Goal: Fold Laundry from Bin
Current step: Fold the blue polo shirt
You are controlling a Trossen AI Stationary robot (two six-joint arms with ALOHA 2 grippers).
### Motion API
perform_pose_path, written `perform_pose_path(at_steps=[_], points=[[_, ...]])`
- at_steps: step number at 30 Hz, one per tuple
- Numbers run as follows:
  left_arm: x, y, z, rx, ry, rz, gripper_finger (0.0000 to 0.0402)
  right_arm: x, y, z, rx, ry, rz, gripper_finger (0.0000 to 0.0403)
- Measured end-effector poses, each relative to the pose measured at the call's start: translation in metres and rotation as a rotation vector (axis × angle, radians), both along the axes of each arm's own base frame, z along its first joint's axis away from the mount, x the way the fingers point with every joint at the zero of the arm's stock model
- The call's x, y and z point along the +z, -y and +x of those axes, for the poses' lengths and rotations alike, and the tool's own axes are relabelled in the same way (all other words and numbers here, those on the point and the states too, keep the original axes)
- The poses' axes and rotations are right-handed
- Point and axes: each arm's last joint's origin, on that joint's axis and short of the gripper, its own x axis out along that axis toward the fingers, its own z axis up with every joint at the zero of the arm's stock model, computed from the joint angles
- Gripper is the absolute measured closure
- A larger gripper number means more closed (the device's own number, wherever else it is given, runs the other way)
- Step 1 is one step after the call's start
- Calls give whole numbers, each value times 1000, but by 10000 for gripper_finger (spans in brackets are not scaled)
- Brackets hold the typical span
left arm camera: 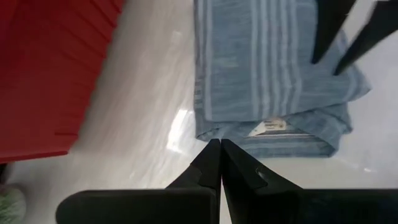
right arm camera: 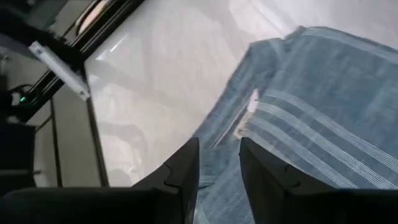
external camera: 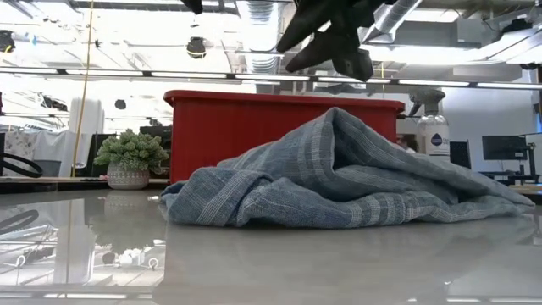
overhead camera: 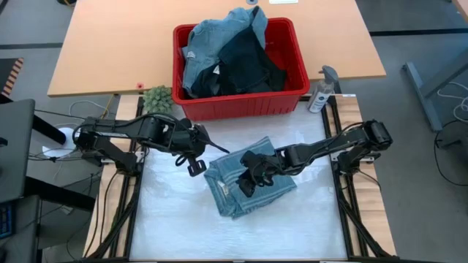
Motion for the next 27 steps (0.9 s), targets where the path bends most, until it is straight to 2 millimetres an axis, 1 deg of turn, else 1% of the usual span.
perform_pose_path(at_steps=[3, 5, 7, 9, 11, 15, 16, 20, 23, 27], points=[[0, 0, 0, 12, 3, 2, 401, 4, -1, -3, 0, 6, -2, 259], [0, 0, 0, 20, 5, 20, 401, 6, -1, -9, -20, -20, -37, 264], [1, 2, 0, 25, 11, 54, 401, 2, -1, -17, -54, -88, -102, 272], [1, 7, -1, 22, 21, 82, 401, -3, -4, -22, -50, -146, -176, 283], [0, 12, 2, 12, 49, 89, 401, -10, -10, -21, -26, -169, -211, 304], [-7, 25, 7, -17, 95, 61, 401, -27, -24, -13, 12, -178, -284, 377], [-9, 28, 7, -22, 102, 55, 401, -31, -27, -12, 6, -179, -308, 385], [-15, 36, 6, -14, 107, 37, 401, -48, -36, -4, 11, -187, -340, 380], [-21, 38, 7, 26, 115, 33, 401, -61, -45, 1, 39, -195, -356, 387], [-30, 39, 8, 63, 113, 20, 401, -86, -54, 8, 97, -239, -335, 388]])
